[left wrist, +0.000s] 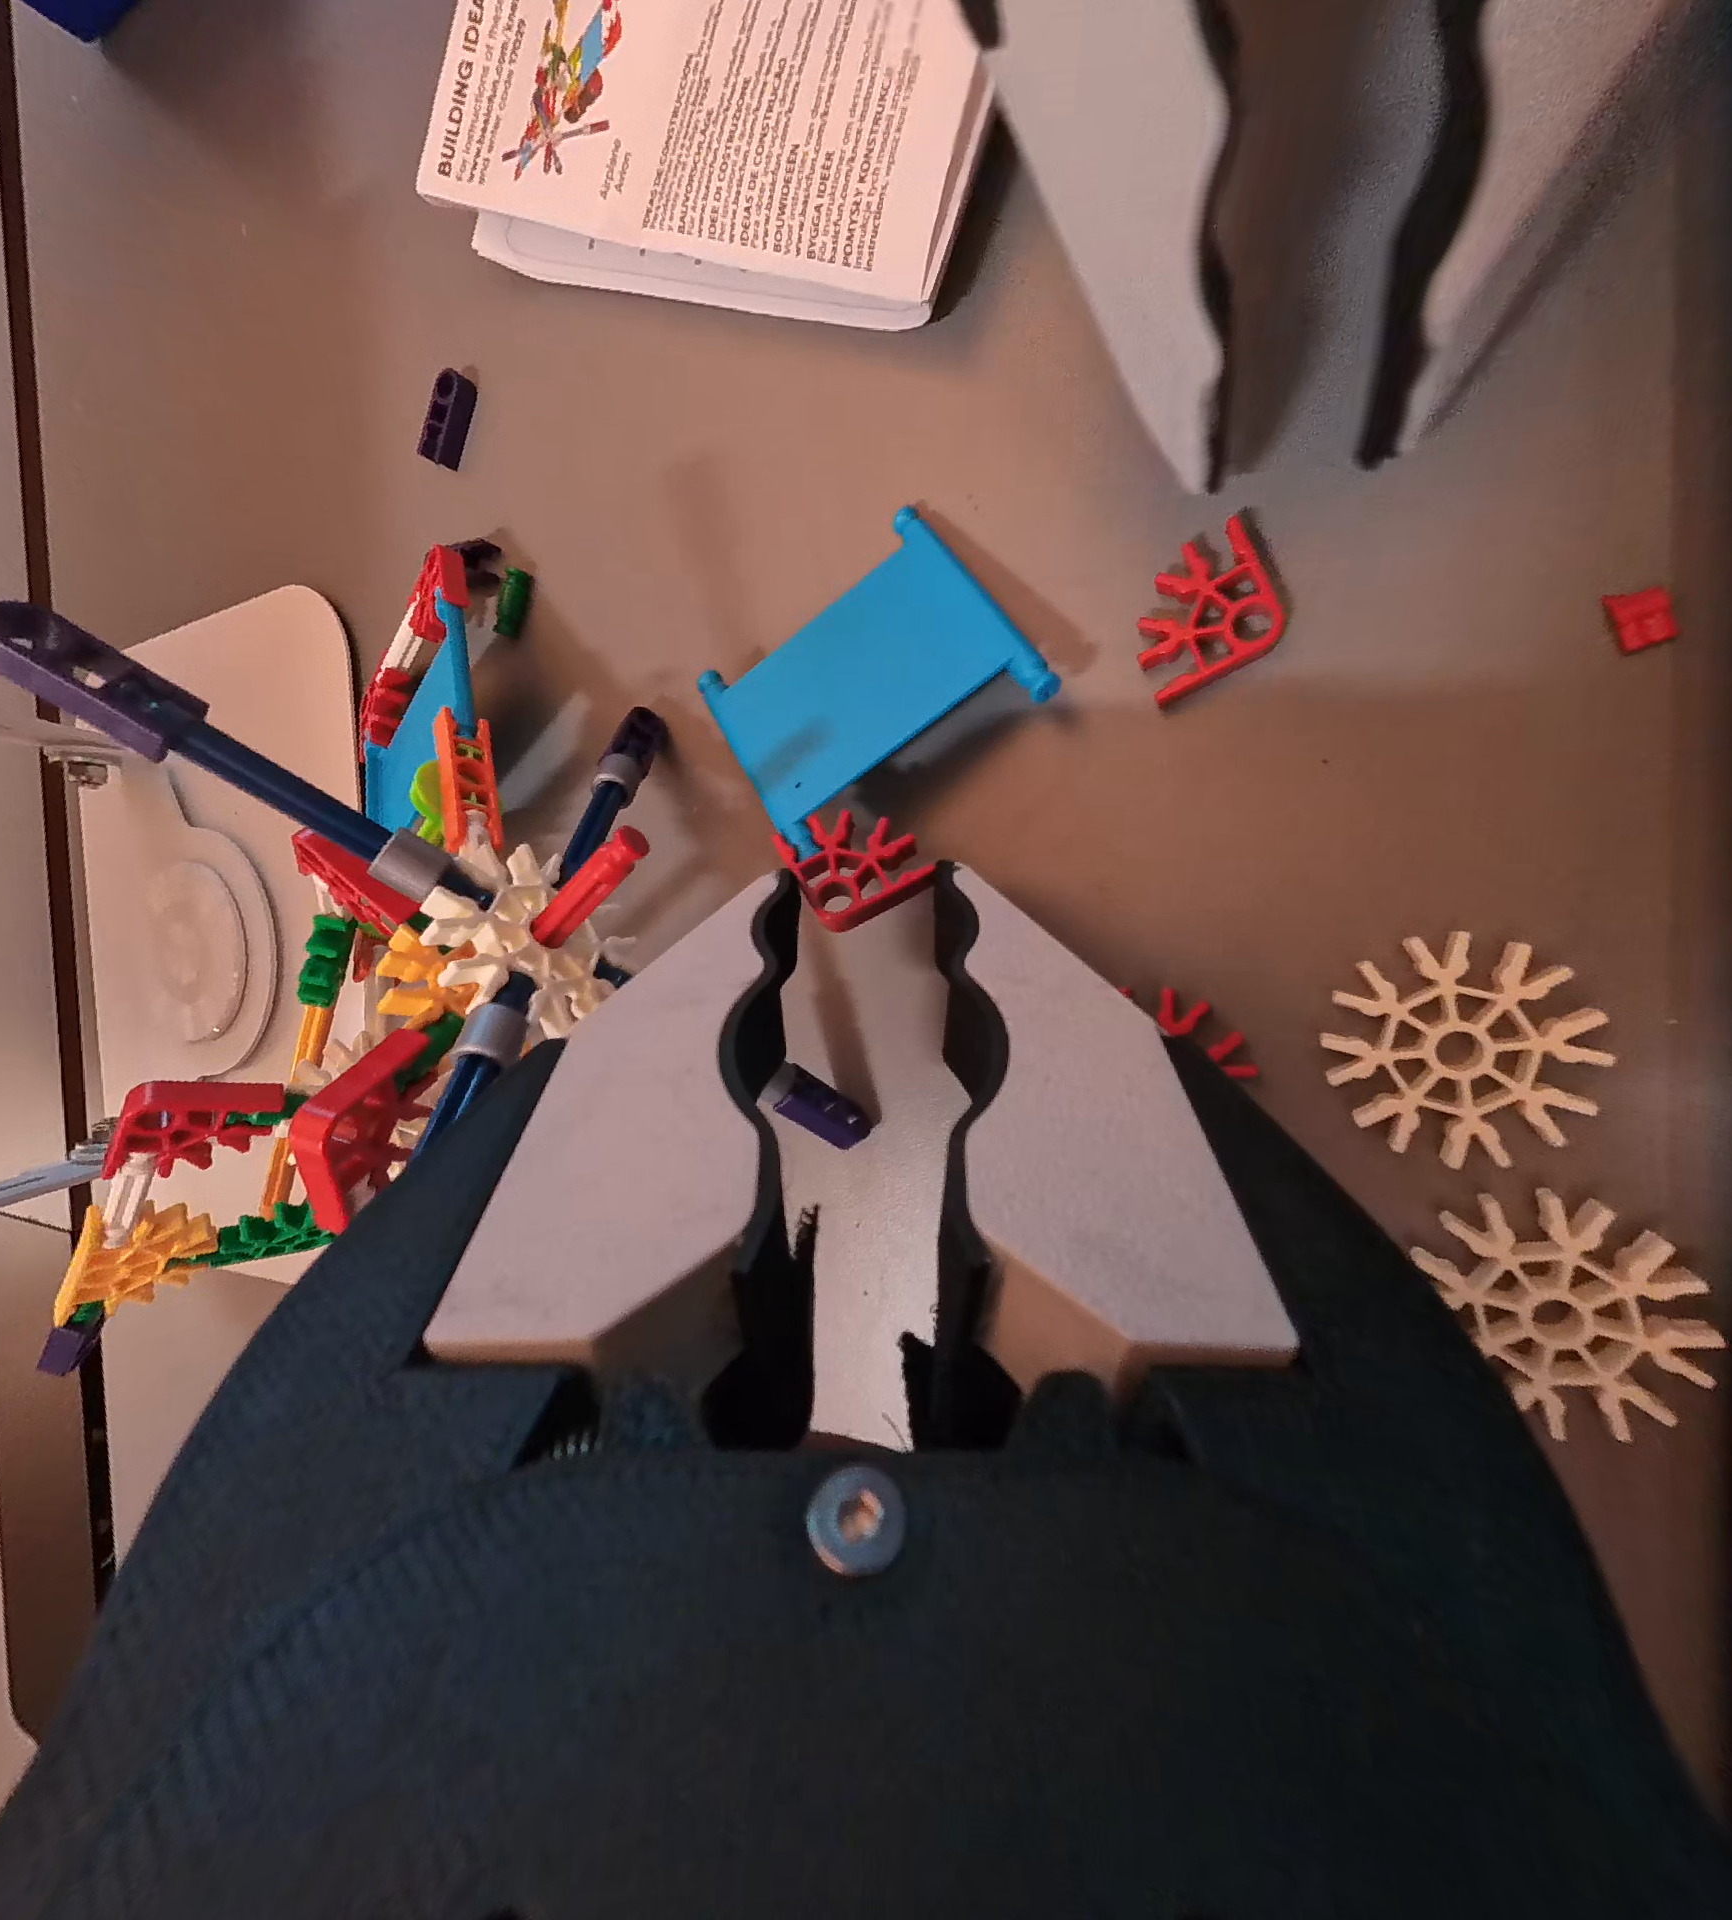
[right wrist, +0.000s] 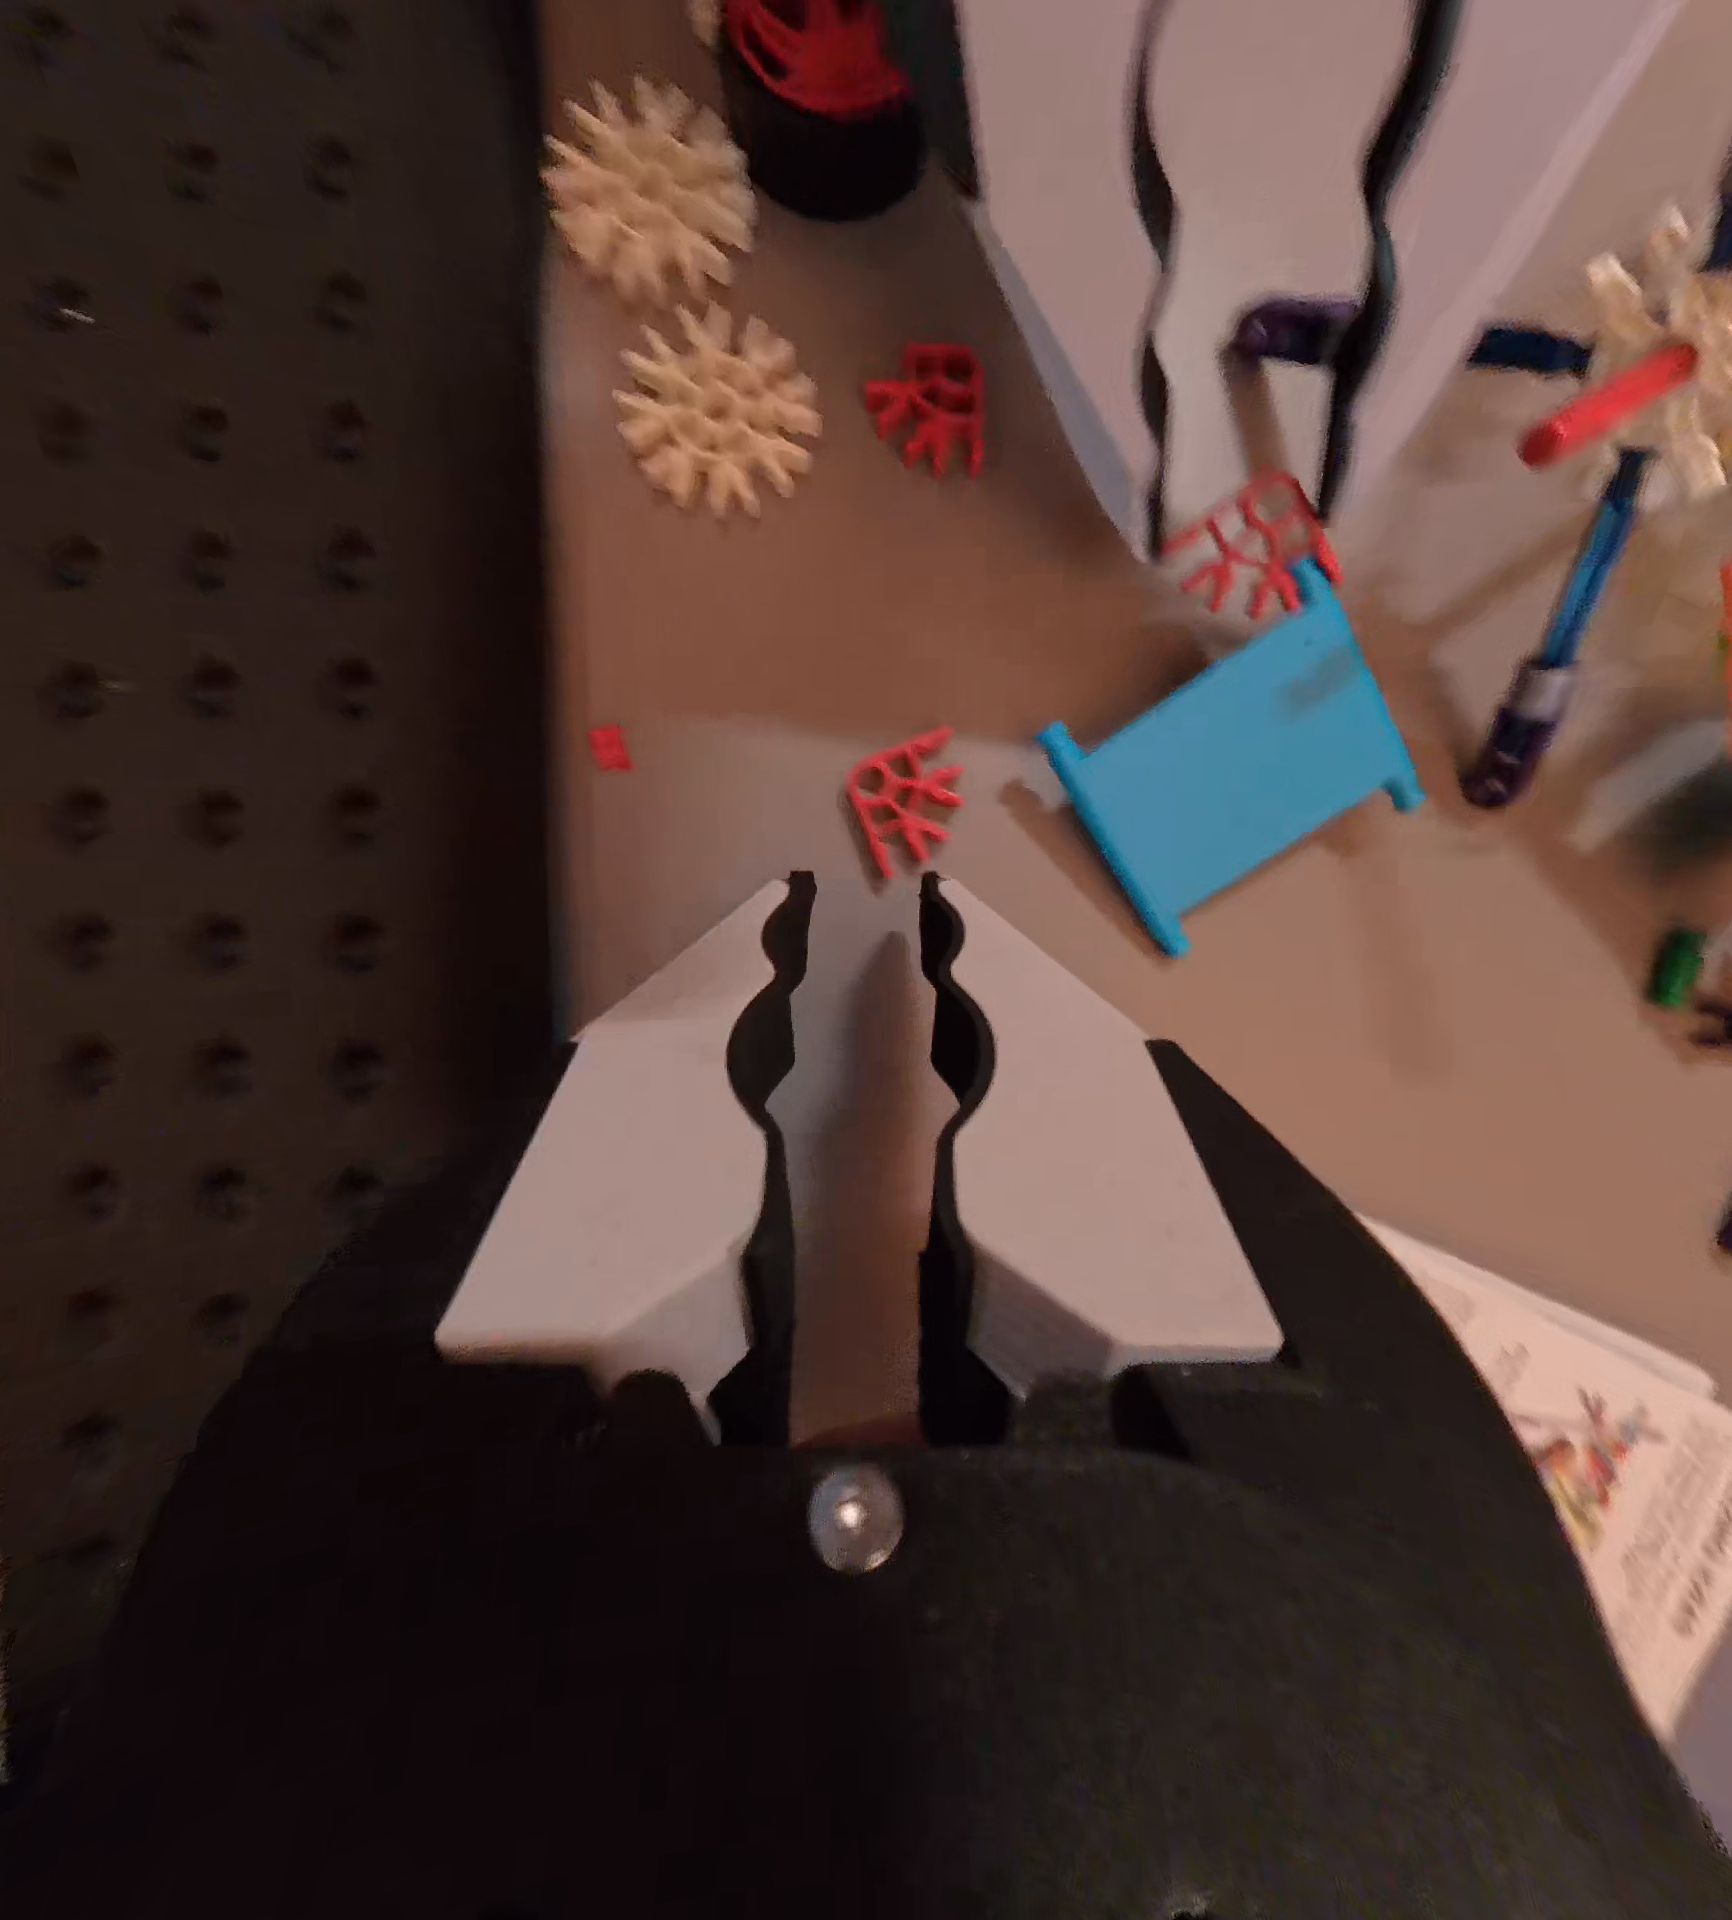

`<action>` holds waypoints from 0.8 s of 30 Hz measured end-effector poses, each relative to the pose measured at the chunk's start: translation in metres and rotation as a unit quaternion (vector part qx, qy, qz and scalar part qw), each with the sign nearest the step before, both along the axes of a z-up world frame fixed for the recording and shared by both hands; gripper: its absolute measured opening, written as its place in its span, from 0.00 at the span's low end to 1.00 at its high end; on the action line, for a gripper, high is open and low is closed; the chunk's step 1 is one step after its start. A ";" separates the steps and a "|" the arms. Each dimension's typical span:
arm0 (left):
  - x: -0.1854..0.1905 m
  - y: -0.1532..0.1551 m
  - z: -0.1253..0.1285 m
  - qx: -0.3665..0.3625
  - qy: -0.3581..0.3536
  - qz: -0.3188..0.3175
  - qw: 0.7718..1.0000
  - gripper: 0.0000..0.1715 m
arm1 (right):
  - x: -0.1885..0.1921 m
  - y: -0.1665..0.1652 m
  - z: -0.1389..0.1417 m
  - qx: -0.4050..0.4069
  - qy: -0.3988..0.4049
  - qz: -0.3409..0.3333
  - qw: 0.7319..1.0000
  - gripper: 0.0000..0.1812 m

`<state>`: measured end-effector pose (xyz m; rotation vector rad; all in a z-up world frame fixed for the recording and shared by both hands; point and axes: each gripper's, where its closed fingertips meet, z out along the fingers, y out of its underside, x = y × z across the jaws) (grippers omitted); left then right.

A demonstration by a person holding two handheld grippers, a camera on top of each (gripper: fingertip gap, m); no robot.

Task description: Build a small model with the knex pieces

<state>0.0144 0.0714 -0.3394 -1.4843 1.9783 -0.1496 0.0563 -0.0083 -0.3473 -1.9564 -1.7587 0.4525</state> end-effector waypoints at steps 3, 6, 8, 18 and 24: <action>0.000 0.000 -0.001 0.000 0.000 0.000 1.000 0.14 | -0.001 -0.003 -0.010 -0.002 -0.023 0.005 1.000 0.09; 0.000 0.001 0.000 0.000 -0.002 0.003 1.000 0.14 | -0.001 0.004 -0.012 -0.001 -0.021 -0.009 1.000 0.08; 0.001 0.001 0.001 0.000 -0.004 0.004 1.000 0.14 | 0.000 0.012 -0.012 0.007 -0.020 -0.024 1.000 0.08; 0.010 -0.014 0.007 -0.003 -0.028 -0.047 0.998 0.14 | 0.006 0.052 0.025 0.100 0.044 -0.099 0.989 0.26; 0.016 -0.017 0.010 -0.038 -0.049 -0.050 0.997 0.14 | 0.018 0.044 0.002 0.158 -0.039 -0.042 0.986 0.21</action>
